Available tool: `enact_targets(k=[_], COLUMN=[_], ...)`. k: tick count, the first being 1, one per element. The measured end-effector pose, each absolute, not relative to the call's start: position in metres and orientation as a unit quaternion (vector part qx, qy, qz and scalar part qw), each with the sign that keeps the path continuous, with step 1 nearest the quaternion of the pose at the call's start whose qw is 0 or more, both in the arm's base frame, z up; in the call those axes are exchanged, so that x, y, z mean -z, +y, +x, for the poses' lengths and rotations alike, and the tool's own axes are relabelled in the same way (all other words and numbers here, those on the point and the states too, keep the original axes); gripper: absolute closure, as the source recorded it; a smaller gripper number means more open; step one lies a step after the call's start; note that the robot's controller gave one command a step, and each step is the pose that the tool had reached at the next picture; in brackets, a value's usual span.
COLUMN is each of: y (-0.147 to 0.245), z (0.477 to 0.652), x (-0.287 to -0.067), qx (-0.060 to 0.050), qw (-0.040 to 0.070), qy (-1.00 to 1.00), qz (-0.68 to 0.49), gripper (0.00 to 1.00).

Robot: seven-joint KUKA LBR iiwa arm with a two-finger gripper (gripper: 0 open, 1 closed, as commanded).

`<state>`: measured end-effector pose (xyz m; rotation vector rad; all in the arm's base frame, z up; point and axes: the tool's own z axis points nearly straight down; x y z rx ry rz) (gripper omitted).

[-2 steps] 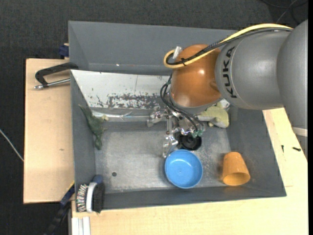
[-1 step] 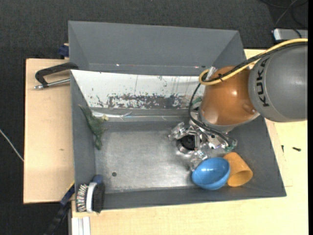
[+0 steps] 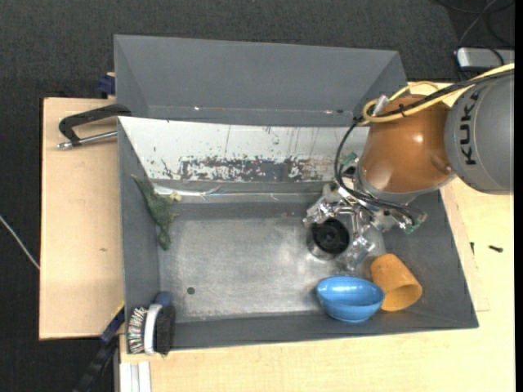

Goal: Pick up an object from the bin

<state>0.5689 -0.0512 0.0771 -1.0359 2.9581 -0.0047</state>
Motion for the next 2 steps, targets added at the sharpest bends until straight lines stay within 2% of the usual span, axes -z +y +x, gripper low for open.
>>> enact_targets(k=[1,2], y=[-0.048,-0.050], z=[0.569,0.567], x=[-0.078,-0.255], qx=[0.000,0.003], qw=[0.004,0.007], qy=[0.943,0.928], qz=[-0.331,-0.373], gripper=[1.00,1.00])
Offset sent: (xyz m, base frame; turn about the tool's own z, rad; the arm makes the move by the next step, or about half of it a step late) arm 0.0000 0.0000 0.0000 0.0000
